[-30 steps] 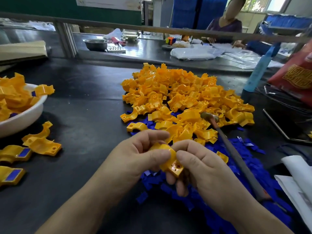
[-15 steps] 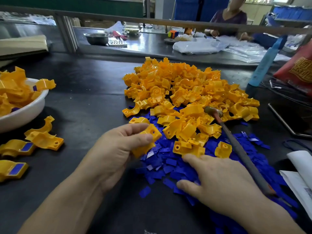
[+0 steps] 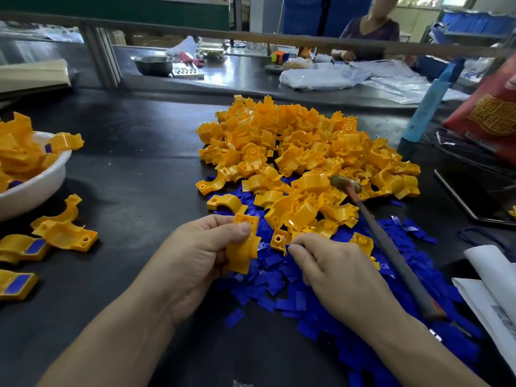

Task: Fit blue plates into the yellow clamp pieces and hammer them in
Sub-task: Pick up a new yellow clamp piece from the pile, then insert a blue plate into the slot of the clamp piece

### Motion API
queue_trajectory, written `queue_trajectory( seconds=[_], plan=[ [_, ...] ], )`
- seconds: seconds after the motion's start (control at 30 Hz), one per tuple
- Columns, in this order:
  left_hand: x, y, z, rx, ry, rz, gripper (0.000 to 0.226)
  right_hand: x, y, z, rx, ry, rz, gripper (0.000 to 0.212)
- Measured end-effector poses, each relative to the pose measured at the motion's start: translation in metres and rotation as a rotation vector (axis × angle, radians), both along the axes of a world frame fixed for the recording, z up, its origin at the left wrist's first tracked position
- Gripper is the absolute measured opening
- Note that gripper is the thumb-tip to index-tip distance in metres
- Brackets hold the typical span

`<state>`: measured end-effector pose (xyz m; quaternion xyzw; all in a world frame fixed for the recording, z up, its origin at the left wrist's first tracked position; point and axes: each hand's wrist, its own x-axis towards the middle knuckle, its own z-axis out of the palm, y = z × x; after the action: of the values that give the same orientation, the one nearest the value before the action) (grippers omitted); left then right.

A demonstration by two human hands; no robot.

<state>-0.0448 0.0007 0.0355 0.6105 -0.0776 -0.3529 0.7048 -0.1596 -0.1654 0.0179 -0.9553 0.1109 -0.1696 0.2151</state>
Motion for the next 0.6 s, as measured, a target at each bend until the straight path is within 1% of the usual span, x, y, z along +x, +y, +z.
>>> queue_trajectory(
  seconds=[0.03, 0.07, 0.17, 0.2, 0.3, 0.37, 0.43, 0.6],
  plan=[
    [-0.001, -0.001, -0.001, 0.002, -0.004, -0.008, 0.042, -0.001, 0.0, 0.001, 0.032, -0.014, -0.001, 0.045],
    [-0.002, -0.001, -0.002, 0.004, -0.011, -0.015, 0.043, -0.002, 0.0, 0.002, 0.054, -0.025, -0.001, 0.042],
    [-0.005, -0.004, -0.004, 0.004, -0.035, -0.038, 0.046, -0.002, 0.003, 0.003, 0.161, -0.029, -0.008, 0.017],
    [-0.006, -0.004, -0.005, 0.007, -0.042, -0.043, 0.046, -0.002, 0.003, 0.004, 0.218, -0.022, -0.011, 0.014],
    [-0.007, -0.005, -0.006, 0.009, -0.06, -0.05, 0.044, -0.002, 0.004, 0.007, 0.408, -0.009, -0.016, 0.017],
    [-0.008, -0.005, -0.006, 0.008, -0.065, -0.047, 0.043, -0.002, 0.004, 0.009, 0.484, 0.001, -0.02, 0.017],
    [-0.009, -0.005, -0.007, 0.013, -0.071, -0.045, 0.043, -0.002, 0.005, 0.011, 0.501, -0.009, -0.018, 0.015],
    [-0.013, -0.008, -0.008, 0.027, -0.086, -0.067, 0.036, -0.003, 0.005, 0.013, 0.349, -0.12, -0.002, 0.018]
  ],
)
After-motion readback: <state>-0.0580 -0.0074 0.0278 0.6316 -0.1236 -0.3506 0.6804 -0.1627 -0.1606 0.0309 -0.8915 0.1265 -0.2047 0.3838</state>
